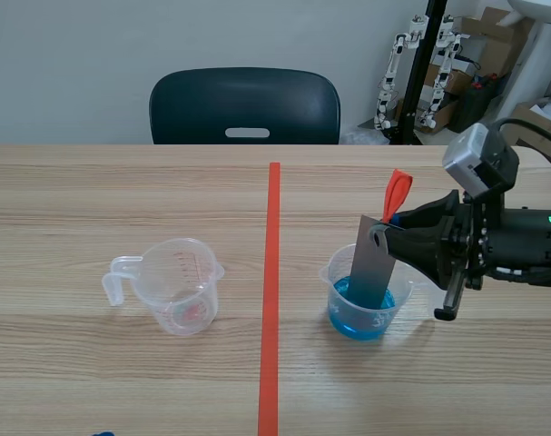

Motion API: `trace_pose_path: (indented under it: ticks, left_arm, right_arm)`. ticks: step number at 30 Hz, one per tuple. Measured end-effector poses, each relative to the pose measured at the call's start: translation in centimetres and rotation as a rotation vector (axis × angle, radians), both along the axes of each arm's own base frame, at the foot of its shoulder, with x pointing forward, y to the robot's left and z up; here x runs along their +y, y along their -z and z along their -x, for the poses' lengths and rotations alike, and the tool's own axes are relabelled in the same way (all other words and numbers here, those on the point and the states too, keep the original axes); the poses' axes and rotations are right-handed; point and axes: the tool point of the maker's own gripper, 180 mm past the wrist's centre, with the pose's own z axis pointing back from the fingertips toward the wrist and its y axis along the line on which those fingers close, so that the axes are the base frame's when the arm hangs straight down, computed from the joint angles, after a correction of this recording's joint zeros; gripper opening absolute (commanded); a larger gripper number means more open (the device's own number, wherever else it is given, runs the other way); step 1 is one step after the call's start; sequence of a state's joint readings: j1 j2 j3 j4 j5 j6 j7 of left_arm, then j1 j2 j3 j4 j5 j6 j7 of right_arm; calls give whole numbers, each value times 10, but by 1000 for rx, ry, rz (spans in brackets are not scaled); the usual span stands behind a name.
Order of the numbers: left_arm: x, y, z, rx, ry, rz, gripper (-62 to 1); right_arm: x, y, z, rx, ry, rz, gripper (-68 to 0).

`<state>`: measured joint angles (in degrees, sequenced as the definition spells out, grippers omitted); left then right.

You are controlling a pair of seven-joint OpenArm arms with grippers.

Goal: Do the redox reaction experiment. lower the plate into the blue solution

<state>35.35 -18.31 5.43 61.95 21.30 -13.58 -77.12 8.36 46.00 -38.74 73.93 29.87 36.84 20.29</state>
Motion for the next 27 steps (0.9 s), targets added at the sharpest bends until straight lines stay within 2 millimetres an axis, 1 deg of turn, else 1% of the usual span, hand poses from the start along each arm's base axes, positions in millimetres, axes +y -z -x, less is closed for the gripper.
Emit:
trace_pose_path:
  ticks: [2, 5, 10, 15, 18, 20, 24, 27]
  left_arm:
    - [-10, -1, -4, -18, 2, 9, -592]
    - [-17, -6, -14, -47, -22, 40, -592]
    - [-22, -12, -27, -87, -42, 66, -592]
    - [-24, -15, -31, -80, -42, 96, -592]
    - [-22, -8, -28, -57, -57, 110, -592]
    - [-21, 4, -24, -18, -72, 115, -592]
    - [-16, 19, -12, 21, -102, 158, -592]
    - [-12, 29, -3, 22, -119, 131, -592]
  right_arm:
    - [1, 3, 0, 2, 2, -1, -669]
    - [2, 4, -1, 5, 9, -13, -669]
    - [2, 4, -1, 0, 9, -18, -669]
    - [2, 3, 0, -11, 1, -15, -669]
    - [2, 4, 0, -12, -1, -11, -669]
    - [2, 4, 0, -13, -3, -7, -669]
    - [2, 5, 0, -21, -6, 1, -669]
    - [2, 5, 0, -22, -3, 3, -669]
